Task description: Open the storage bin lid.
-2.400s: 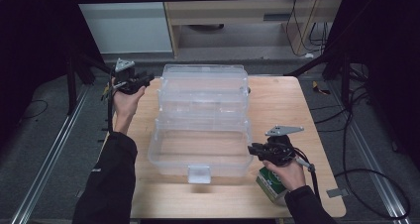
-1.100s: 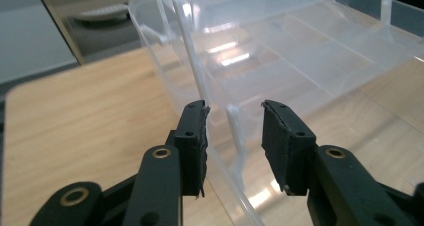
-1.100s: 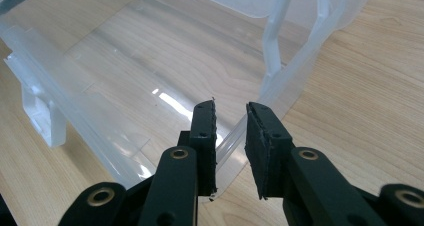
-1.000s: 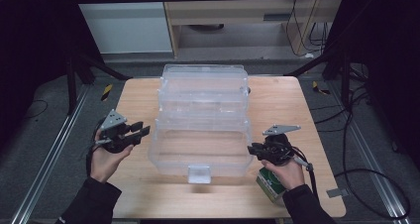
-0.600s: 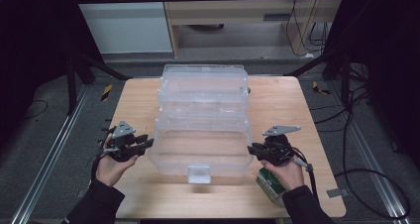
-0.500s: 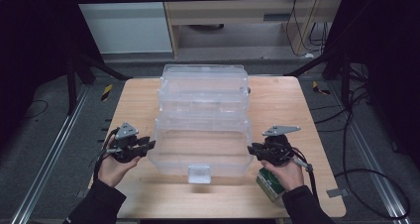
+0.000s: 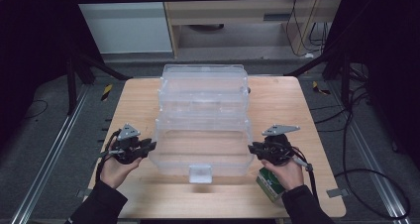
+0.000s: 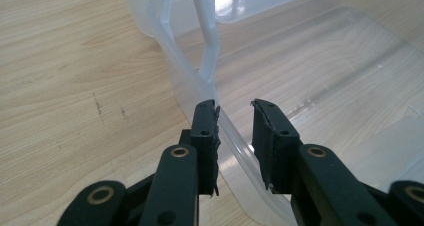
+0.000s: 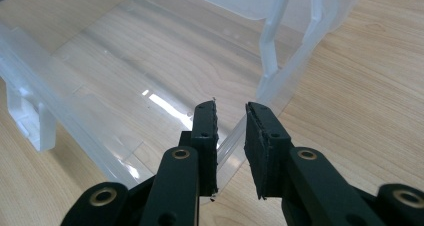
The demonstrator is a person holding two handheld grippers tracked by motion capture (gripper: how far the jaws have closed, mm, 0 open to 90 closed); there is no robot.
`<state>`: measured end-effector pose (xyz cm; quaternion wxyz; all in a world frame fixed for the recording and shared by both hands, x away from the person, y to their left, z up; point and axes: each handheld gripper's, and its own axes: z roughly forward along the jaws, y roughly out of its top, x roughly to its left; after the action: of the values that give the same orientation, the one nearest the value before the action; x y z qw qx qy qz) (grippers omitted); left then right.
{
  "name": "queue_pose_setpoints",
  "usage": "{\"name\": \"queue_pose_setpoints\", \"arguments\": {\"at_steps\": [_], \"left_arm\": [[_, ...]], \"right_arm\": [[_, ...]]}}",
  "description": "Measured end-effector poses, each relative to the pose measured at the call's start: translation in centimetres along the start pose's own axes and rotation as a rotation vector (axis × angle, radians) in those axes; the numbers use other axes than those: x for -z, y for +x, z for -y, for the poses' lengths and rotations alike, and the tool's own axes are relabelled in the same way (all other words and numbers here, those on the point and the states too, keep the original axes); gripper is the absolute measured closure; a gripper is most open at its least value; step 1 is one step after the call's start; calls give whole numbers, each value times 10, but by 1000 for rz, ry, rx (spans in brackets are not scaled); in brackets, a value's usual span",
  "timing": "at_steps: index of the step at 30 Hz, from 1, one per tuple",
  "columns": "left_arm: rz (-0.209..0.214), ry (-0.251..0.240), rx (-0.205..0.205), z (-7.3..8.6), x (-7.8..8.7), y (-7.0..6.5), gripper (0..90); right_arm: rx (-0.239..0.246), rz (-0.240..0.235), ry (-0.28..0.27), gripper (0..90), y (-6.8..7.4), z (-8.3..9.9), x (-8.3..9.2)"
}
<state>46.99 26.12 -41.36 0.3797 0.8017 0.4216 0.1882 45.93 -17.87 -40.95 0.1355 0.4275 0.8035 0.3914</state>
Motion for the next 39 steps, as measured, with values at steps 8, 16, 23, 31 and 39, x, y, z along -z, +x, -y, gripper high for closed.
{"name": "queue_pose_setpoints", "arguments": {"at_steps": [8, 16, 23, 31, 39], "left_arm": [[7, -13, -5, 0, 0, 2, 711], [-15, -92, 11, -4, 20, 12, 614], [-77, -134, 53, 0, 29, 32, 512], [-135, -78, 127, 20, 16, 67, 425], [-166, -67, 146, 25, 16, 77, 386]], "right_arm": [[0, -2, -1, 748, -1, 0, 0], [-7, -4, -48, 732, -3, -2, 8], [-23, 13, -84, 666, -7, -7, 26], [-24, 51, -28, 548, -12, -15, 48], [-3, 94, 53, 447, -14, -20, 71]]}}
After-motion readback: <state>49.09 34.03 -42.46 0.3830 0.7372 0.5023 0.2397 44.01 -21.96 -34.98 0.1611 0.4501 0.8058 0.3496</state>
